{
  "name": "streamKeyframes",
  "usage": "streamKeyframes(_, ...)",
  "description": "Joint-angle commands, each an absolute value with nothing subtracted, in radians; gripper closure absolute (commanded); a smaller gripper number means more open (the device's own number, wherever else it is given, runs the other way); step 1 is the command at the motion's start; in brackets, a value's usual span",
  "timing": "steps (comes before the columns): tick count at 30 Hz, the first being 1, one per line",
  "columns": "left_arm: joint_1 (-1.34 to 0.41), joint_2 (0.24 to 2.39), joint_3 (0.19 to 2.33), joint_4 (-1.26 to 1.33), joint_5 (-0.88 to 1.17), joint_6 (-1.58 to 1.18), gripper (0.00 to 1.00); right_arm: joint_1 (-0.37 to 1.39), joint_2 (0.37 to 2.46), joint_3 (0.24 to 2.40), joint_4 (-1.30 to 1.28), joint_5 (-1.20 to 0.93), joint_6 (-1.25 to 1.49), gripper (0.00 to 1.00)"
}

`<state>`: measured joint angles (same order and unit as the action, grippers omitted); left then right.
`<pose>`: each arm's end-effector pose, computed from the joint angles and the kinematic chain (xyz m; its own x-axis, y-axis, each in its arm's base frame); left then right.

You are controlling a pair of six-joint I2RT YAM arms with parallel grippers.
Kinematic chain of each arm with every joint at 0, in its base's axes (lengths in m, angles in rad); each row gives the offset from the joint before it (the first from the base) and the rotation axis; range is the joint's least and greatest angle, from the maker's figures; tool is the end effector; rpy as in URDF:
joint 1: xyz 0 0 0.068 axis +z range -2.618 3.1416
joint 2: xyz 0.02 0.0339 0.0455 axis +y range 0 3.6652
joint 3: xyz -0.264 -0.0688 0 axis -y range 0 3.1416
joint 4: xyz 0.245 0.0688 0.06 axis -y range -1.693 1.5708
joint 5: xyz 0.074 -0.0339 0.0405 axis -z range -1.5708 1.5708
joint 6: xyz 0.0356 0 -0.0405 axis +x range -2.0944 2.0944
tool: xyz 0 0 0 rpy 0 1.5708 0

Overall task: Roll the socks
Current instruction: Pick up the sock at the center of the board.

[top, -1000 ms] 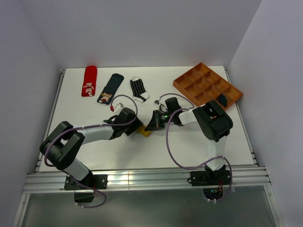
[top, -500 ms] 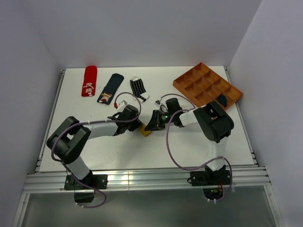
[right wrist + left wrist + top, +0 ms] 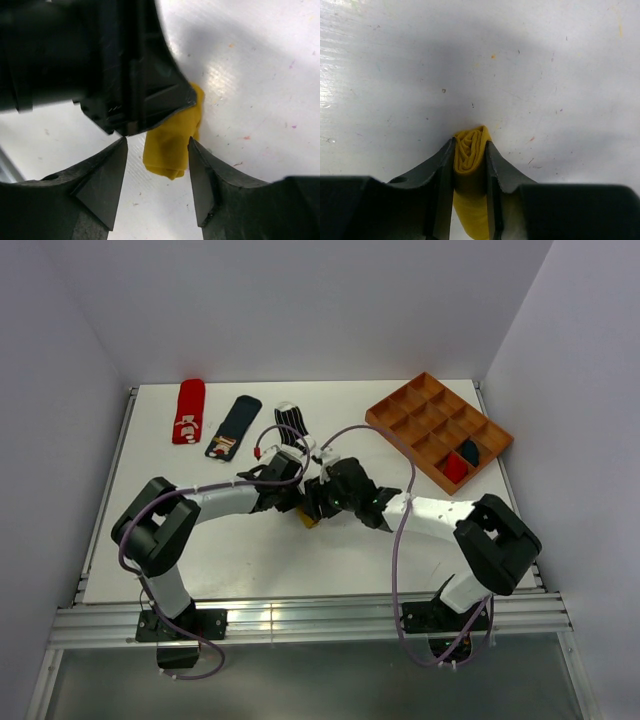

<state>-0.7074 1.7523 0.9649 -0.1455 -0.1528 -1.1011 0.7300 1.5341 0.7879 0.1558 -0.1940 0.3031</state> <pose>0.2681 -0.2221 0.1542 -0.7877 -0.4861 -0.3786 -0.2849 0.8322 -0.4757 0.2349 0.2195 0.1944 -0.6269 -0.1680 -0.7608 -0.6146 0.7067 0.3504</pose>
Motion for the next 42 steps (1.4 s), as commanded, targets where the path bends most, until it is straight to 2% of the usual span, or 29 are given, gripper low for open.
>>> streamKeyframes(1, -0.715, 1.793, 0.976, -0.307, -0.141, -1.037, 0.93, 0.805, 1.513, 0.749, 0.167, -0.002, 0.198, 0.40)
streamKeyframes(16, -0.715, 1.816, 1.005, -0.310, -0.097, -1.037, 0.93, 0.977, 1.566, 0.718, 0.311, 0.238, 0.121, 0.38)
streamKeyframes(25, -0.715, 1.822, 1.008, -0.302, -0.080, -1.042, 0.93, 1.009, 1.640, 0.721, 0.330, 0.268, 0.115, 0.37)
streamKeyframes(42, -0.715, 1.822, 1.029, -0.318, -0.068, -1.031, 0.93, 1.040, 1.821, 0.836, 0.155, 0.417, 0.130, 0.42)
